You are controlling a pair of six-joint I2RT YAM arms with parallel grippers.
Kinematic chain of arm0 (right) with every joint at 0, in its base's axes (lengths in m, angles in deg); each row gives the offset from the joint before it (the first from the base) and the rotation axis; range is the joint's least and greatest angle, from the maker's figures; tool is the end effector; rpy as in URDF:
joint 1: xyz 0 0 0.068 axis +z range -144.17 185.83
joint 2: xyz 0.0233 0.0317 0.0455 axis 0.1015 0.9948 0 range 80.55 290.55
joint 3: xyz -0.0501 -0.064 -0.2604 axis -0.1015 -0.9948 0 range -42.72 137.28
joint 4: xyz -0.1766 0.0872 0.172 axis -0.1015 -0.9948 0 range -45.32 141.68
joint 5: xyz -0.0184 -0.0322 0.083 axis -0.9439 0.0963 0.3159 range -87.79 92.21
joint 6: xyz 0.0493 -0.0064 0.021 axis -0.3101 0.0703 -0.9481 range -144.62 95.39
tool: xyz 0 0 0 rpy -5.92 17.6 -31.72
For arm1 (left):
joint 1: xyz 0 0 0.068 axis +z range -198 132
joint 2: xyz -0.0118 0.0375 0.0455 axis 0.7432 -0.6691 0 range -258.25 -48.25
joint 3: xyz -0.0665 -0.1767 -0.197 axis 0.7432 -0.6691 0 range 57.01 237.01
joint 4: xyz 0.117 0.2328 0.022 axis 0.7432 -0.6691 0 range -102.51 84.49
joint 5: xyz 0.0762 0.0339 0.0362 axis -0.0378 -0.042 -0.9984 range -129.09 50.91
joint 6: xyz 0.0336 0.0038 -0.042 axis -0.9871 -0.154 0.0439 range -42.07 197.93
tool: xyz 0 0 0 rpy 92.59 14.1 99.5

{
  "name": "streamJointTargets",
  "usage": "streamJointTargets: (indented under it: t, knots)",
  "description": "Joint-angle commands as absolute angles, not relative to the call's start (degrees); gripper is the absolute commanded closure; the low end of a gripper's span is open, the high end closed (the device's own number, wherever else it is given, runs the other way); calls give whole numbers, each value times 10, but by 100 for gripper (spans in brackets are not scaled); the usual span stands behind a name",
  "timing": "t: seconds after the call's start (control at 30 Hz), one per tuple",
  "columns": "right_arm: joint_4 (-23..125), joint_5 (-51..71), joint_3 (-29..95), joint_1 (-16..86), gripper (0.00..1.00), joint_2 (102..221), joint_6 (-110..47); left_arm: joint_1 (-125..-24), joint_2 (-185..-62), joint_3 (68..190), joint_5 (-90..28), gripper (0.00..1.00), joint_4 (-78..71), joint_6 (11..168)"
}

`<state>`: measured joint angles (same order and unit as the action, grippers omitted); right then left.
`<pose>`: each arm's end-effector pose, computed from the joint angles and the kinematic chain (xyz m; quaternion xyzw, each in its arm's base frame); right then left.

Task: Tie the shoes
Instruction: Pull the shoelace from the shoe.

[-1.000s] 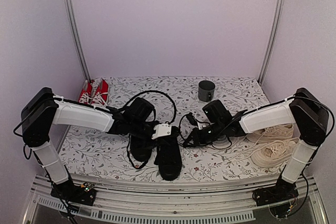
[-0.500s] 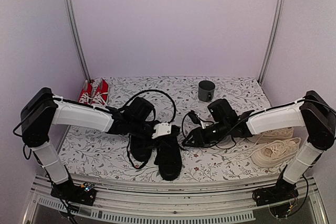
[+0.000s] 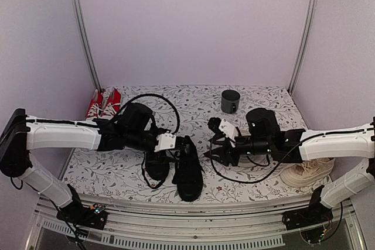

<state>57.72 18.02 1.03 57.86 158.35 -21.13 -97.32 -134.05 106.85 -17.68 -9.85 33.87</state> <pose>0.1746 0.2397 0.2331 -0.4582 0.7184 0.3171 0.4165 0.1960 -0.2481 0.2122 0.7023 0.5548 -0.1873 0.4049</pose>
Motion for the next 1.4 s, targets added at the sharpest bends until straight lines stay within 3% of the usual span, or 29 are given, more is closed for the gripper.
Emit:
streamJointTargets:
  t: [0.0, 0.13, 0.33, 0.63, 1.17, 1.37]
  knots:
    - [658, 28, -26, 641, 45, 1587, 135, -915, -1316, 1050, -231, 40, -129, 286]
    - [687, -5, -17, 658, 46, 1628, 349, -890, -1368, 1090, -236, 42, -174, 261]
    - [694, -22, 2, 659, 46, 1693, 474, -892, -1423, 1101, -214, 41, -151, 241]
    - [695, 0, 28, 659, 52, 1736, 509, -916, -1472, 1124, -195, 40, -149, 242]
    - [705, 3, 60, 659, 55, 1785, 533, -928, -1508, 1131, -218, 51, -123, 269]
    - [698, 9, 51, 662, 74, 1774, 532, -932, -1508, 1130, -209, 65, -125, 269]
